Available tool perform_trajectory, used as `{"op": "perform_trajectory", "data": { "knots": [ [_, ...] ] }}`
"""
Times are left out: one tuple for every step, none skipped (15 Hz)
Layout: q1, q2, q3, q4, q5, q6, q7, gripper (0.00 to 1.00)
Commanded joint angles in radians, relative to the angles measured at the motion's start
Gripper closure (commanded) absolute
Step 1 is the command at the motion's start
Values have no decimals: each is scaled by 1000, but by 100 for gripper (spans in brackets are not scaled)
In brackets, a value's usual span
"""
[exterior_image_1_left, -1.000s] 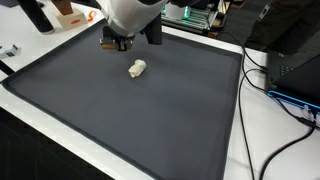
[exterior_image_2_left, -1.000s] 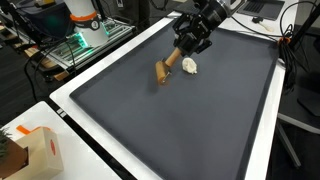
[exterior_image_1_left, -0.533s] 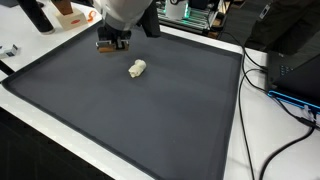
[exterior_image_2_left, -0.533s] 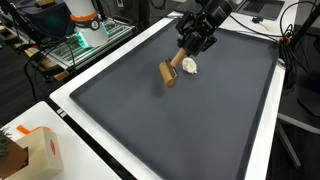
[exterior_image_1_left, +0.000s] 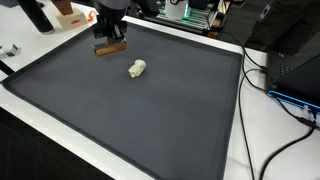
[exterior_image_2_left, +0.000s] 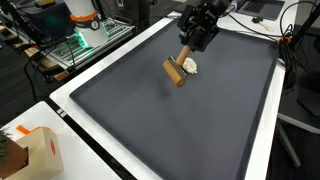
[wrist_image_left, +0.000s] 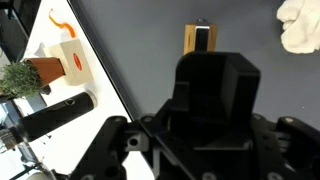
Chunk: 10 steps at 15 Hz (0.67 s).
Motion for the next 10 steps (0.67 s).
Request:
{"op": "perform_trajectory", "data": {
  "knots": [
    [-48, -120, 22, -122, 57, 96, -133, 77],
    [-58, -138, 23, -137, 76, 116, -174, 77],
    [-66, -155, 25, -150, 98, 130, -215, 77],
    [-76, -172, 27, -163, 123, 141, -263, 77],
    [-83, -186, 28, -174, 145, 149, -307, 77],
    [-91, -202, 32, -184, 173, 153, -354, 77],
    [-97, -216, 34, -194, 195, 160, -402, 77],
    [-101, -230, 35, -203, 217, 162, -444, 77],
    [-106, -244, 38, -213, 237, 171, -491, 77],
    [-110, -259, 41, -224, 254, 185, -536, 77]
  ]
}}
